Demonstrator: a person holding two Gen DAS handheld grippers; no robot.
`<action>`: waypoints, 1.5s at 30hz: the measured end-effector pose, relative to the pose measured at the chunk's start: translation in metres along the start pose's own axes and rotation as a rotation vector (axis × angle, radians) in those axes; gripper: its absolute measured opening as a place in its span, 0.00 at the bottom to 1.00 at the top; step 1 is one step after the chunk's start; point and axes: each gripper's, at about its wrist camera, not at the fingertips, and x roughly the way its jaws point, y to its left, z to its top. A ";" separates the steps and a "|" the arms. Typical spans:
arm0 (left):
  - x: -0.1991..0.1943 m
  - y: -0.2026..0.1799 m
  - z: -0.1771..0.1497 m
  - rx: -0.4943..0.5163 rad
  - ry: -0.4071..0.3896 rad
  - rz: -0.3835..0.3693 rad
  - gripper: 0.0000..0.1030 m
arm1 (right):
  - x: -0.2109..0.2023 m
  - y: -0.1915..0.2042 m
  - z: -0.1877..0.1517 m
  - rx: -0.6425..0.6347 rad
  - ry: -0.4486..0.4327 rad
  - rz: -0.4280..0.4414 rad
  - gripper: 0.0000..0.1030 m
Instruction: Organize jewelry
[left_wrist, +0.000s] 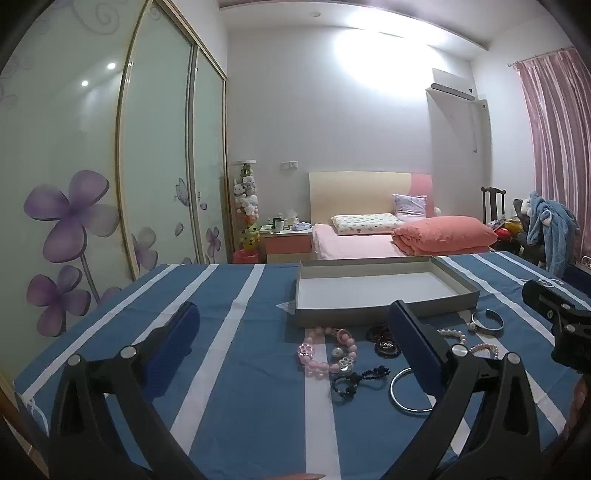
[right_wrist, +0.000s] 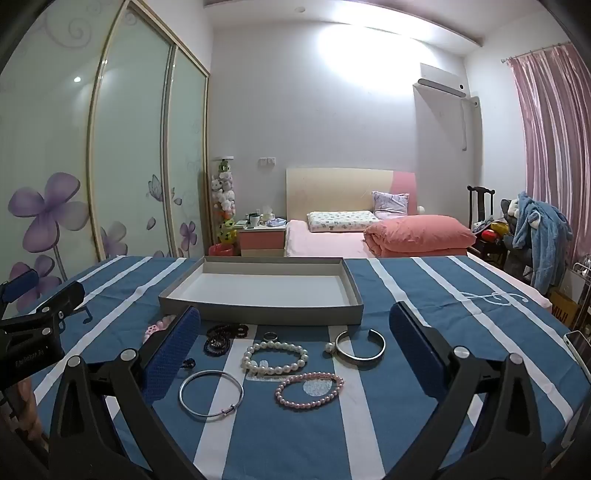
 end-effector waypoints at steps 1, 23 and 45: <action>0.000 0.000 0.000 0.001 0.004 0.000 0.96 | 0.000 0.000 0.000 -0.002 0.004 -0.001 0.98; 0.000 0.000 0.000 0.000 0.006 0.000 0.96 | 0.002 0.001 0.000 -0.005 0.011 -0.002 0.98; -0.001 0.001 0.000 0.002 0.008 0.000 0.96 | -0.001 0.000 -0.002 0.000 0.013 -0.004 0.98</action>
